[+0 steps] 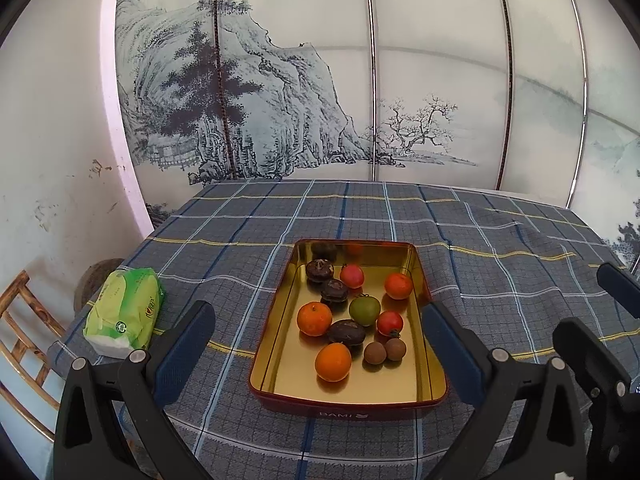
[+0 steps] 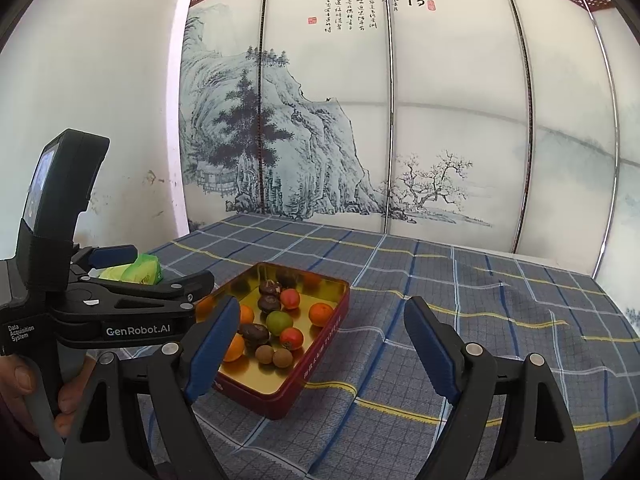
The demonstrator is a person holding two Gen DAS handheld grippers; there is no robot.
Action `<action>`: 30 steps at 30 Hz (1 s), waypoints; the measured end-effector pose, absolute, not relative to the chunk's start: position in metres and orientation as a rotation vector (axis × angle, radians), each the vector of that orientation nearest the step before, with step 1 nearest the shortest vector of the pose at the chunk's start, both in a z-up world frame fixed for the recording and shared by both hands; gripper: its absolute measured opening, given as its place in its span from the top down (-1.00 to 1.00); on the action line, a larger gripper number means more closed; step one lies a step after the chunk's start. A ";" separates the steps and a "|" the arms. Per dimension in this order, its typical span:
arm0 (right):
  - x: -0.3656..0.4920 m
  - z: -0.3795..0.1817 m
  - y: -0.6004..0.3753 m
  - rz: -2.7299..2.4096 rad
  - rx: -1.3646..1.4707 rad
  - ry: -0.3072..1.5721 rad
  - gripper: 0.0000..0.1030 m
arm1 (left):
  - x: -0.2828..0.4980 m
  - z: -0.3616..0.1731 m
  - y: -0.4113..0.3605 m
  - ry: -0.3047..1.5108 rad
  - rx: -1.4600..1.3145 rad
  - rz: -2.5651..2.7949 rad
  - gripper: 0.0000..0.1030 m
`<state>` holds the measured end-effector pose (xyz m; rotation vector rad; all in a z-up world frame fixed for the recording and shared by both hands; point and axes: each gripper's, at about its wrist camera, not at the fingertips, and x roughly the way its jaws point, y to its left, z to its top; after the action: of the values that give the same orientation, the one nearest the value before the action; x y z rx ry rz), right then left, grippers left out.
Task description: Organize fruits
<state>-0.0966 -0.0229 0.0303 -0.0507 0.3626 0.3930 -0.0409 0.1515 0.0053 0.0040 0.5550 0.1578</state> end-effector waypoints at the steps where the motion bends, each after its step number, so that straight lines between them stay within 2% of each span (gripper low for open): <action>1: -0.098 0.030 -0.024 0.393 -0.049 0.361 -0.64 | -0.041 0.005 0.152 0.556 0.004 0.158 -1.00; 30: -0.100 0.031 -0.026 0.396 -0.047 0.366 -0.67 | -0.047 0.009 0.151 0.551 0.002 0.168 -1.00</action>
<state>-0.1001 -0.0264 0.0309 -0.0471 0.3657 0.3961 -0.0474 0.1514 0.0086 0.0021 0.5509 0.1682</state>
